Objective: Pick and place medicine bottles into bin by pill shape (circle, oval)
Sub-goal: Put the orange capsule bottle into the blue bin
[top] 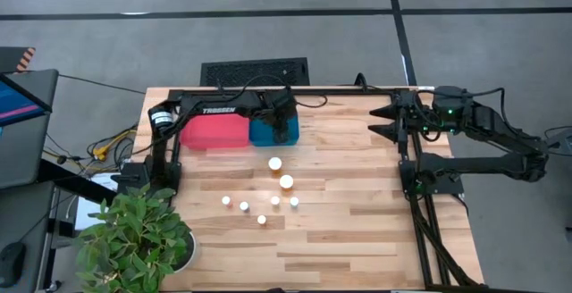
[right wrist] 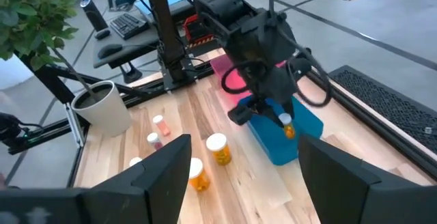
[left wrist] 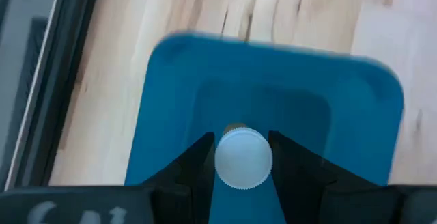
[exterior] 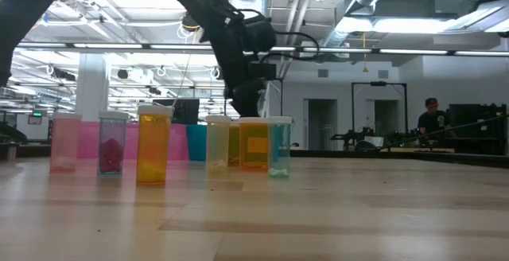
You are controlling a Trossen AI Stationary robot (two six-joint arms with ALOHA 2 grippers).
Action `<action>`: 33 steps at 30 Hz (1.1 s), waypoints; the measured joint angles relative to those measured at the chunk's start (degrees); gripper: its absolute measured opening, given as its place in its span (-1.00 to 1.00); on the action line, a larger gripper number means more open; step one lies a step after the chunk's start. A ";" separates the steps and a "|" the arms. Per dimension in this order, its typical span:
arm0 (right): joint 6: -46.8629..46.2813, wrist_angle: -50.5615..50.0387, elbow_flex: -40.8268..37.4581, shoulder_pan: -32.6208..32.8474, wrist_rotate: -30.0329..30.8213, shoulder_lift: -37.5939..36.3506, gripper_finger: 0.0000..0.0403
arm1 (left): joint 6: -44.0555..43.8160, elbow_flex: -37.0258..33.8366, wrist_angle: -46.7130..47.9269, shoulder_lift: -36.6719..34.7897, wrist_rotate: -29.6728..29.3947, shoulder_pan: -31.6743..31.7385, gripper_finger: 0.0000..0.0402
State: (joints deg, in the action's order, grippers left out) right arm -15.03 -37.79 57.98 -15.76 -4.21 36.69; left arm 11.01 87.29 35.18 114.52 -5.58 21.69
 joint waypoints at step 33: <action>0.00 -1.30 0.00 -0.03 -0.02 0.00 0.37 | 3.18 0.81 -2.03 3.21 -2.79 -0.37 -0.23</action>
State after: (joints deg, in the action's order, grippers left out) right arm -15.03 -39.09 57.98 -15.79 -4.23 36.69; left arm 14.18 88.10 33.15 117.73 -8.37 21.32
